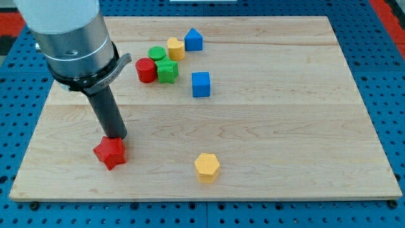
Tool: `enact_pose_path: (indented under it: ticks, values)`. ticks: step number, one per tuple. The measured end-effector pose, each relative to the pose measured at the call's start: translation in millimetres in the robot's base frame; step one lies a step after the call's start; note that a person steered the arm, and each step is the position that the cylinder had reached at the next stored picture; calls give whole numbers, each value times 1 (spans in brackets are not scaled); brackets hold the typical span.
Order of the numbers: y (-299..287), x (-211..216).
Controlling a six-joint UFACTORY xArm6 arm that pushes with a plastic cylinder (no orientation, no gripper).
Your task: Move red star to the left side of the board
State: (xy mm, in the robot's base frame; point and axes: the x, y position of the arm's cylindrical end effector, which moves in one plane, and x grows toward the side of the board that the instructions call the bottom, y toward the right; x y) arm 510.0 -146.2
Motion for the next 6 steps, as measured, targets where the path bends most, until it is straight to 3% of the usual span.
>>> enact_pose_path:
  ticks: [2,4,6]
  values:
    - [49,-17]
    - [51,44]
    - [-23,48]
